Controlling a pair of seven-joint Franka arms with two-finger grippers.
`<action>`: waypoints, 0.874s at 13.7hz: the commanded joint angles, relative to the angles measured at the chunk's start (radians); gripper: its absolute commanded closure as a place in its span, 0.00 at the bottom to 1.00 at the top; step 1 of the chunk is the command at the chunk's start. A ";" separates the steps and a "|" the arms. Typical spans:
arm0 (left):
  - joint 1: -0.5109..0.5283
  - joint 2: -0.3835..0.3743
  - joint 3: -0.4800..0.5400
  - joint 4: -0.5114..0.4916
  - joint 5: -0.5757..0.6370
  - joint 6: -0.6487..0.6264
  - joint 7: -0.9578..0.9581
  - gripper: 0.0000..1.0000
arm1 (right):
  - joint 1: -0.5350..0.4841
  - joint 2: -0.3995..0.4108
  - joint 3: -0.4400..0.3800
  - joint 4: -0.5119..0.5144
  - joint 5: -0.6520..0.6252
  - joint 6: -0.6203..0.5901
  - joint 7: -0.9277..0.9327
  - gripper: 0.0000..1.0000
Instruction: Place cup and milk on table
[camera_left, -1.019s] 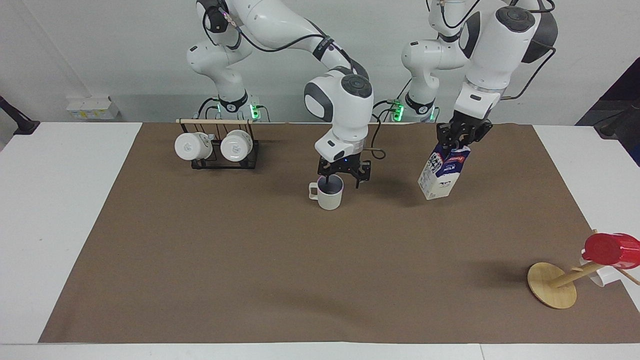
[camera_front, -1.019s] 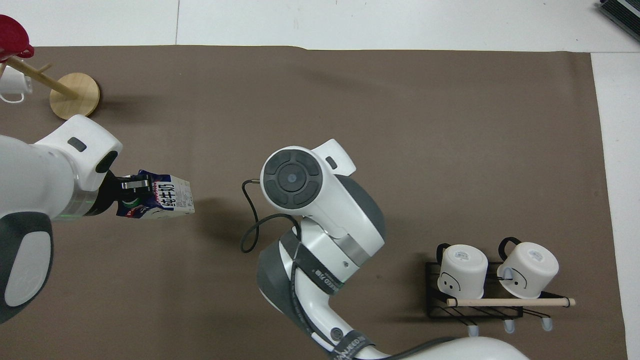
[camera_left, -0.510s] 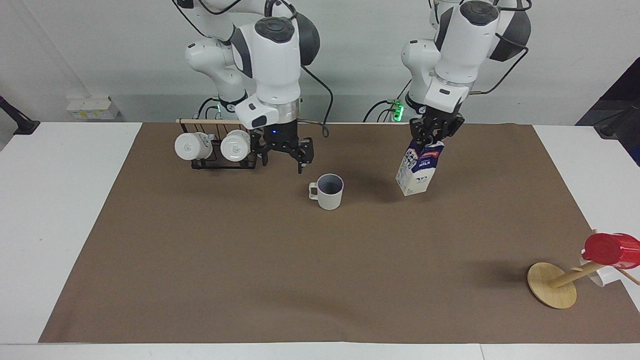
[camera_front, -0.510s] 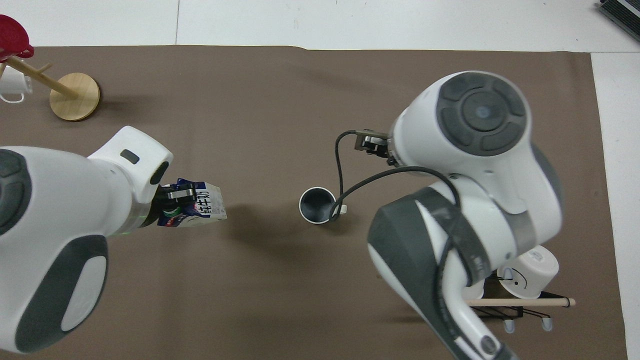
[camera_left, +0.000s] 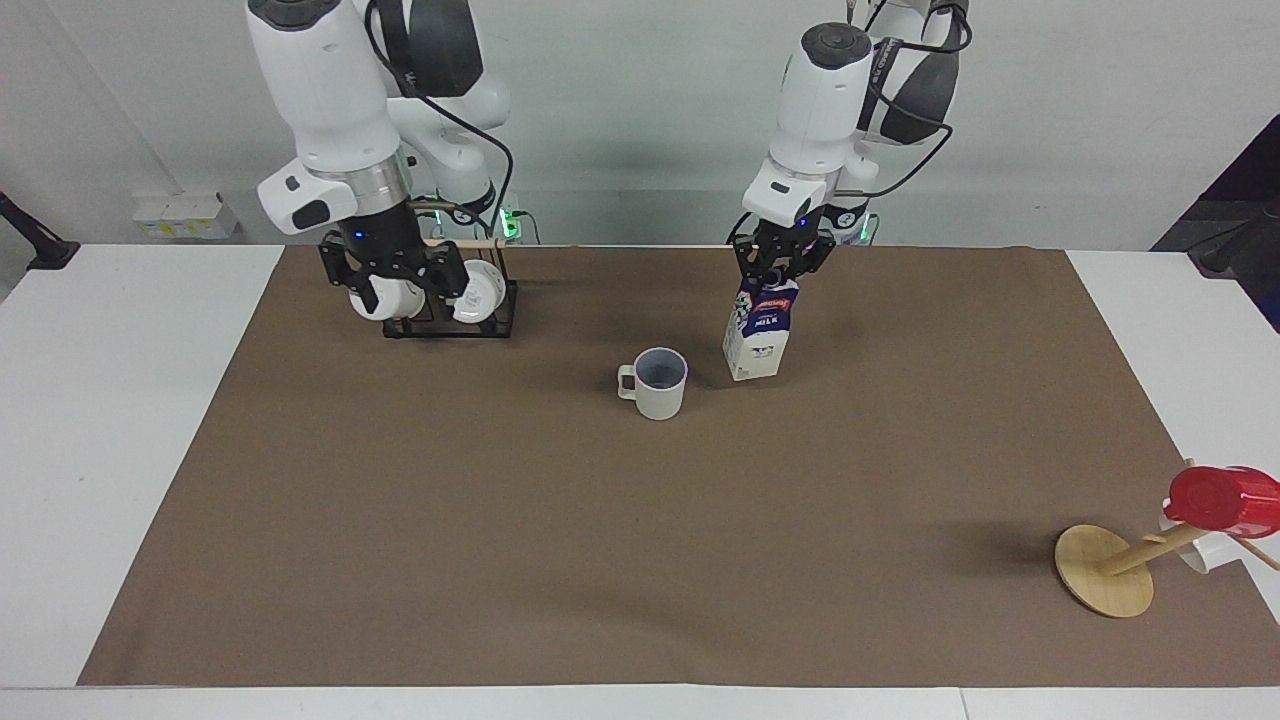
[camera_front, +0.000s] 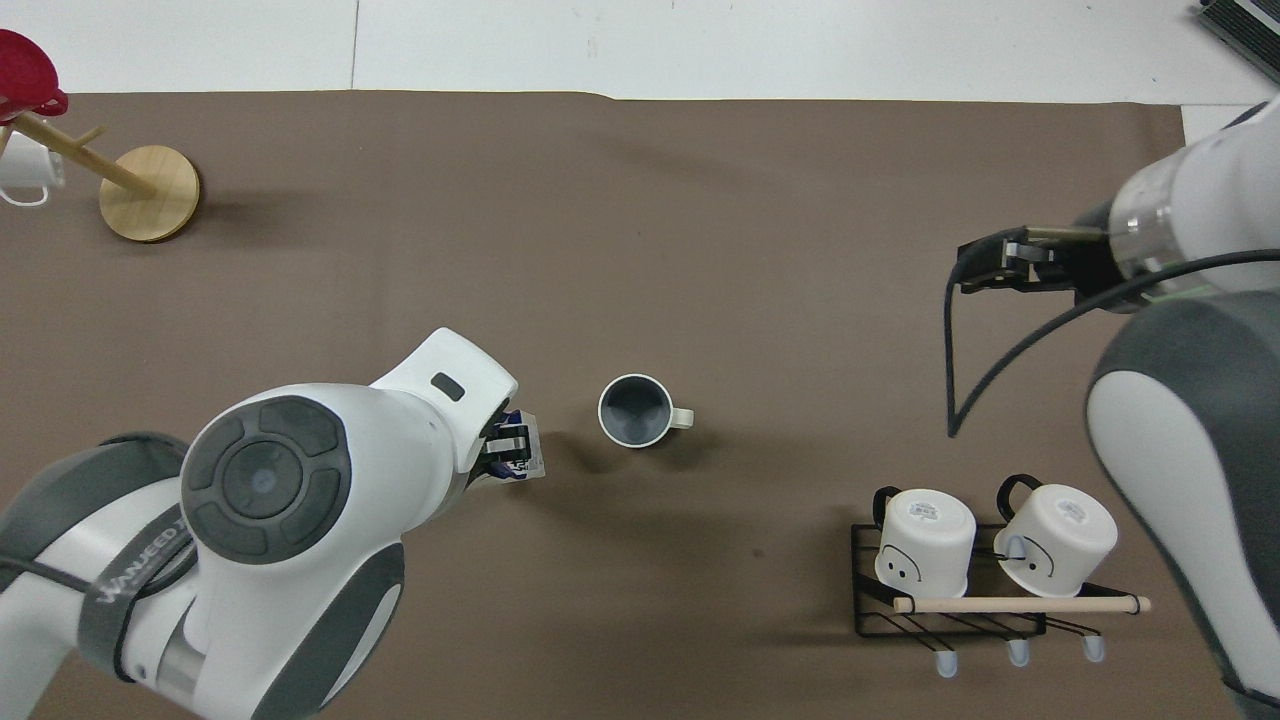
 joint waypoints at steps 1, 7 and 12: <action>-0.016 0.026 0.018 -0.018 0.001 0.055 -0.009 0.57 | -0.057 -0.036 0.012 -0.024 0.019 -0.026 -0.089 0.00; -0.015 0.080 0.020 -0.018 0.004 0.084 -0.009 0.56 | -0.068 -0.015 0.010 0.042 0.002 -0.059 -0.092 0.00; -0.007 0.083 0.018 0.010 0.002 0.072 -0.016 0.00 | -0.084 -0.016 0.008 0.046 0.003 -0.089 -0.100 0.00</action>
